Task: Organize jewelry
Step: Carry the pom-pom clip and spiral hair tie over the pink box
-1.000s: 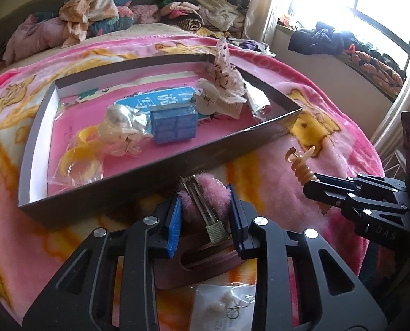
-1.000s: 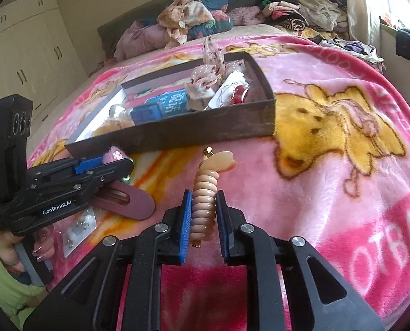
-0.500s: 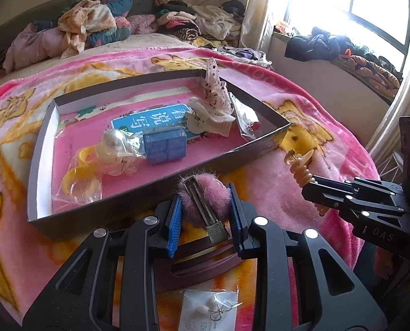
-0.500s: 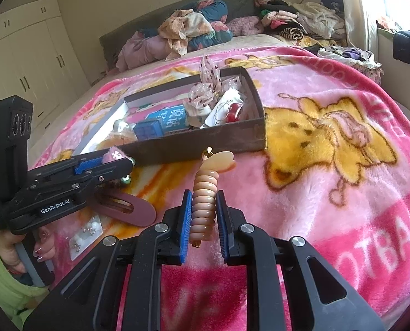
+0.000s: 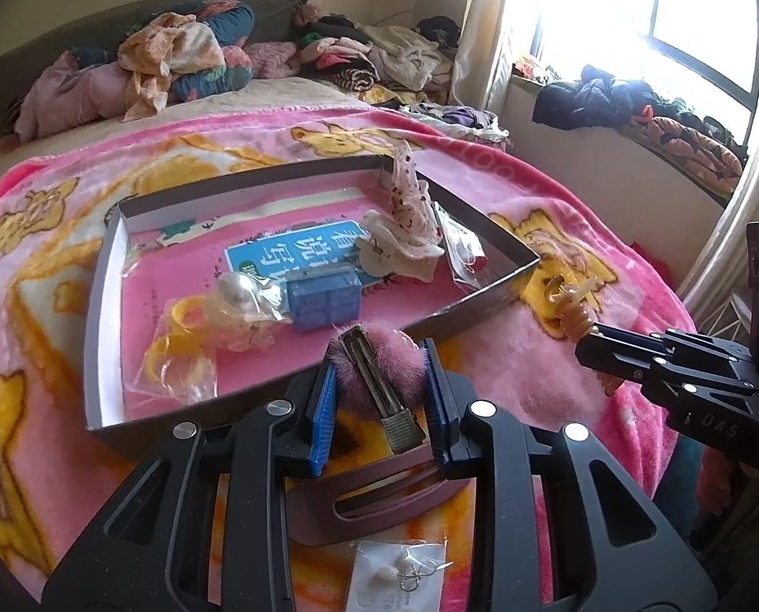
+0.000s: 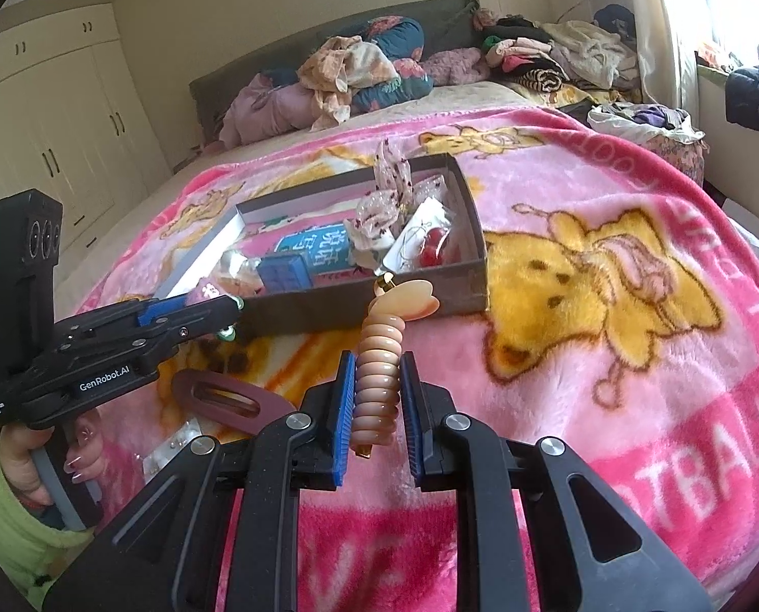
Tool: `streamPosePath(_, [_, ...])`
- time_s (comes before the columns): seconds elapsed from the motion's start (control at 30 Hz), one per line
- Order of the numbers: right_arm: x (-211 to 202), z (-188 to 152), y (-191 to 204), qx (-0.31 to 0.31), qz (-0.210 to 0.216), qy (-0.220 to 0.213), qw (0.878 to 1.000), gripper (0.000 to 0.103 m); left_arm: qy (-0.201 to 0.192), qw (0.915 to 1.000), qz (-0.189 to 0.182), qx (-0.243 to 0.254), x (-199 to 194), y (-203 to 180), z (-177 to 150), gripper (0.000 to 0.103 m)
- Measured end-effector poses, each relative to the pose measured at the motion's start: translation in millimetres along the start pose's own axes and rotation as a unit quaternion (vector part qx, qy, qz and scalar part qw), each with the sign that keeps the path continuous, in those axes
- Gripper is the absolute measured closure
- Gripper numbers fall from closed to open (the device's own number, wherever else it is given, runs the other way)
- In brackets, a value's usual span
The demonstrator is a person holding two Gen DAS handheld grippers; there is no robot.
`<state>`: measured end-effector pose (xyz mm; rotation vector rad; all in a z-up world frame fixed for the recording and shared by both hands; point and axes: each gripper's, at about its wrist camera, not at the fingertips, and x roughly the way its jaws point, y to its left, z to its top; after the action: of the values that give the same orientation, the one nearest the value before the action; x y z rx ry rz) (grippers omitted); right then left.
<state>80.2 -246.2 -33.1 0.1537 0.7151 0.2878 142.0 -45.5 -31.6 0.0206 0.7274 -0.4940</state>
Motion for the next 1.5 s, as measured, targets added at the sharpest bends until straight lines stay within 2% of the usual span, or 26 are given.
streamPosePath(1.5, [31.4,66.7,46.4,-0.051,0.025,-0.017,0.998,0.086,-0.046,0.9969,0.028,-0.058,-12.1,62.5,30.2,0.081])
